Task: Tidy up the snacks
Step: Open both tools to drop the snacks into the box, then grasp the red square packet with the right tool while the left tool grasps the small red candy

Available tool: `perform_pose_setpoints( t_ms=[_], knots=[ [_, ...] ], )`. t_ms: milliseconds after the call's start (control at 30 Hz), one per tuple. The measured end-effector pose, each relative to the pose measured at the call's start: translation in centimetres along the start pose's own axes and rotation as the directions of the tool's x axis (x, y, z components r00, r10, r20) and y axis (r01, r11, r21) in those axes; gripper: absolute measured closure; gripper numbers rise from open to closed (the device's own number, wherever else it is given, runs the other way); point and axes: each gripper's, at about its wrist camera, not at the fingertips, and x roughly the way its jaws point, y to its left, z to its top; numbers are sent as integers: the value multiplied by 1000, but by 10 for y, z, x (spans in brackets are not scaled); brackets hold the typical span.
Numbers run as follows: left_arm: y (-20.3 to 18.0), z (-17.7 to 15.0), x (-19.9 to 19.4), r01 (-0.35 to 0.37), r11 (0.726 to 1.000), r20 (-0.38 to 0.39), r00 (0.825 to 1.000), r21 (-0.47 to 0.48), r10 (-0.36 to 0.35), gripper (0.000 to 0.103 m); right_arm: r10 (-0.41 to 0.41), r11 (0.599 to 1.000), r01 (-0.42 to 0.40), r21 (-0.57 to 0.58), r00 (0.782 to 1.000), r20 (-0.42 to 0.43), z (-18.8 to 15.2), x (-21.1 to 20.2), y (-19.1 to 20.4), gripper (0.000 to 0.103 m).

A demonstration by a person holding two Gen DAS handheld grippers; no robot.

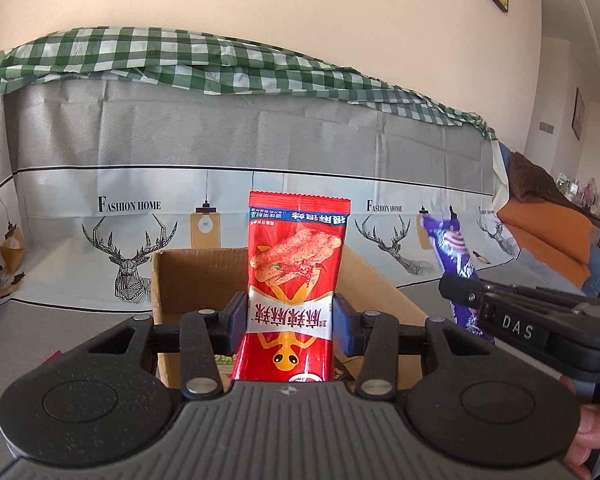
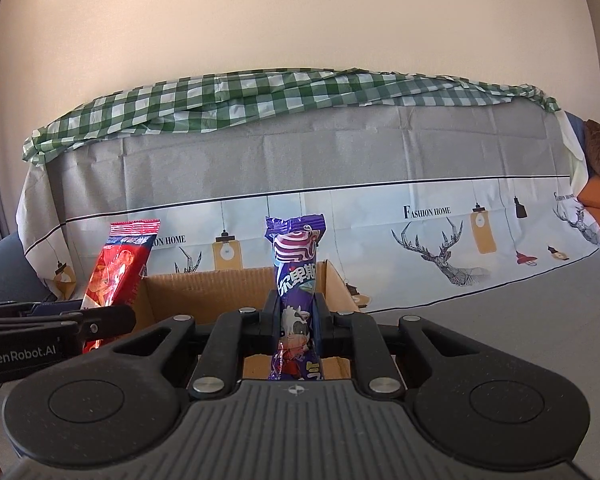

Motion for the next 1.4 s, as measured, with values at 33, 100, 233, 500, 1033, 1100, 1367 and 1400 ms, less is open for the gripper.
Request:
perform_pose_setpoints(
  t_ms=[33, 100, 233, 500, 1033, 1100, 1367, 1400],
  knots=[
    [1, 1, 1, 1, 1000, -7, 1000, -6, -1, 46, 2, 1000, -2, 2, 1000, -4, 0, 1, 1, 84],
    [5, 3, 0, -4, 1000, -1, 1000, -11, 4, 28, -15, 1000, 15, -6, 1000, -7, -1, 1, 3, 60],
    [17, 11, -11, -34, 999, 50, 998, -33, 35, 28, -46, 999, 46, -5, 999, 10, 1, 0, 8, 42],
    [49, 15, -29, -131, 990, 91, 987, -46, 135, 35, -34, 999, 34, 18, 999, -17, -2, 6, 34, 41],
    [217, 17, -74, -468, 853, -22, 879, -230, 477, 94, 277, 961, -277, -18, 957, 89, -7, -15, 135, 80],
    [249, 9, -78, -520, 791, -107, 850, -323, 515, 95, 329, 944, -327, -36, 941, 83, -11, -16, 152, 80],
    [284, 3, -90, -584, 700, -153, 801, -411, 579, 95, 480, 874, -482, -68, 876, -44, -44, 8, 238, 79],
    [285, 2, -91, -588, 690, -159, 797, -422, 582, 95, 478, 873, -483, -64, 875, -77, -50, 17, 247, 79]
  ],
)
